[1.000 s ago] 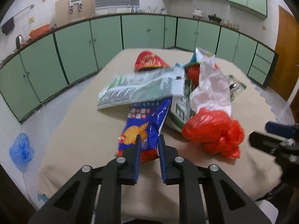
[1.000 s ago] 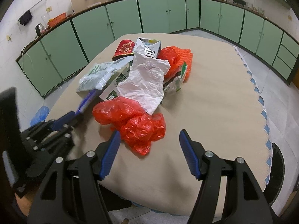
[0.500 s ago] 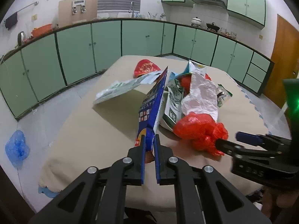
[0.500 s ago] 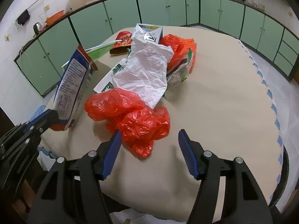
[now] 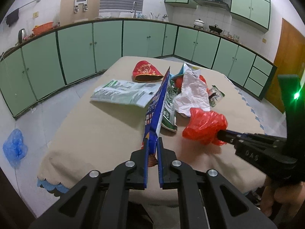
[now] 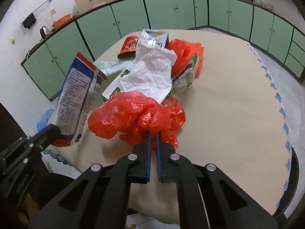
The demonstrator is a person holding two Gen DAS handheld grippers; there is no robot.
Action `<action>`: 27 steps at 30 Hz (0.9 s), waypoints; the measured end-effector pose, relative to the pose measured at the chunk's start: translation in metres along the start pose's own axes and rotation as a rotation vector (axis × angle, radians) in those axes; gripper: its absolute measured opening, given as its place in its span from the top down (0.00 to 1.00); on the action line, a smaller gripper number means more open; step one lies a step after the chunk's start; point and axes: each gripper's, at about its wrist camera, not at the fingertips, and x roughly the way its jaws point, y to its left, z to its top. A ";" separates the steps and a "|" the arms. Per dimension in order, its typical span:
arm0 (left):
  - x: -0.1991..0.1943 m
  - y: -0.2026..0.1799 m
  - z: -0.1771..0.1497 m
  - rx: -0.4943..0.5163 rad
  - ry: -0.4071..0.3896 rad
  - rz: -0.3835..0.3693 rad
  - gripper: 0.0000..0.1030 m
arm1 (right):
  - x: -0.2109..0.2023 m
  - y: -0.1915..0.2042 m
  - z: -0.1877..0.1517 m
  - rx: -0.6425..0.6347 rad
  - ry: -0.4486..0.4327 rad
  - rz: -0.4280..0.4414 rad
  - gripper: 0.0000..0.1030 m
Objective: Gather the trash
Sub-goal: 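Carry chip bag and red bag to the black bin and release both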
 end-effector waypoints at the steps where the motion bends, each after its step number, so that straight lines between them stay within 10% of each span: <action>1: -0.003 -0.003 0.000 0.003 -0.003 -0.002 0.92 | -0.004 -0.001 0.000 0.000 -0.005 0.000 0.96; 27: -0.034 -0.178 0.025 0.251 -0.049 -0.298 0.92 | -0.156 -0.169 -0.054 0.247 -0.165 -0.253 0.96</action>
